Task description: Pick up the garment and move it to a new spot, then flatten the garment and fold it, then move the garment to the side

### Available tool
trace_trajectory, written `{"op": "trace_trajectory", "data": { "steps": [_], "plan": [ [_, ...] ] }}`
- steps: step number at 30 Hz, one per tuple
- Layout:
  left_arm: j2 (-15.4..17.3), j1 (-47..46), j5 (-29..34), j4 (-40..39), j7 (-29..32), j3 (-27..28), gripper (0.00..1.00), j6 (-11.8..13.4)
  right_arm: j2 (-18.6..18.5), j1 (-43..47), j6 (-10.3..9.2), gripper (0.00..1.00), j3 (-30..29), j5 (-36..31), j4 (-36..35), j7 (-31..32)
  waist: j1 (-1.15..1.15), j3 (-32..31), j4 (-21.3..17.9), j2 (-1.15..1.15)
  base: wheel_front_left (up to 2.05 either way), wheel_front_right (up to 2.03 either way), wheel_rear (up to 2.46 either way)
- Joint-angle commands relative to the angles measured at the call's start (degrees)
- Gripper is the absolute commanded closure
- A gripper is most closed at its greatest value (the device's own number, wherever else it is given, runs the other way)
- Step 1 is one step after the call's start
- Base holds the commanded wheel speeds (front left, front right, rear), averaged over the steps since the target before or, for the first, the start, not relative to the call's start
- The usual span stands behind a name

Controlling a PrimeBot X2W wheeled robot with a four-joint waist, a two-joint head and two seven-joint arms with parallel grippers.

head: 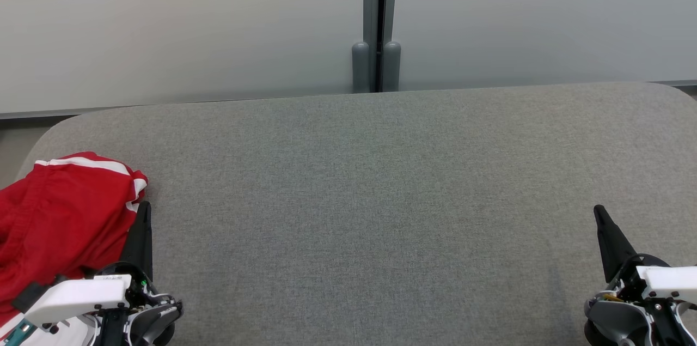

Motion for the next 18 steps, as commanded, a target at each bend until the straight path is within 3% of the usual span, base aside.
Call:
{"op": "trace_trajectory", "data": {
  "steps": [1,6,7,18],
  "plan": [
    [0.25,-0.80,-0.04,0.01,0.12,0.14,1.00,-0.24,-0.24,0.32,0.14,1.00,-0.02,-0.17,-0.10,0.12,0.00,0.00,0.00,0.00,0.00,0.00,0.00],
    [0.25,-0.80,-0.04,0.01,0.12,0.14,1.00,-0.24,-0.24,0.32,0.14,1.00,-0.02,-0.17,-0.10,0.12,0.00,0.00,0.00,0.00,0.00,0.00,0.00],
    [-0.02,0.10,0.01,0.15,-0.04,-0.01,0.00,0.00,0.04,0.05,-0.01,0.00,0.02,0.00,0.16,0.00,0.00,0.00,0.00,0.00,0.00,0.00,0.00],
    [-0.44,1.32,1.33,0.43,-2.54,-1.73,0.00,0.01,0.54,0.76,-0.01,0.00,2.15,-0.31,-0.56,-1.66,0.00,0.09,0.17,0.00,0.00,0.00,0.00]
  ]
}}
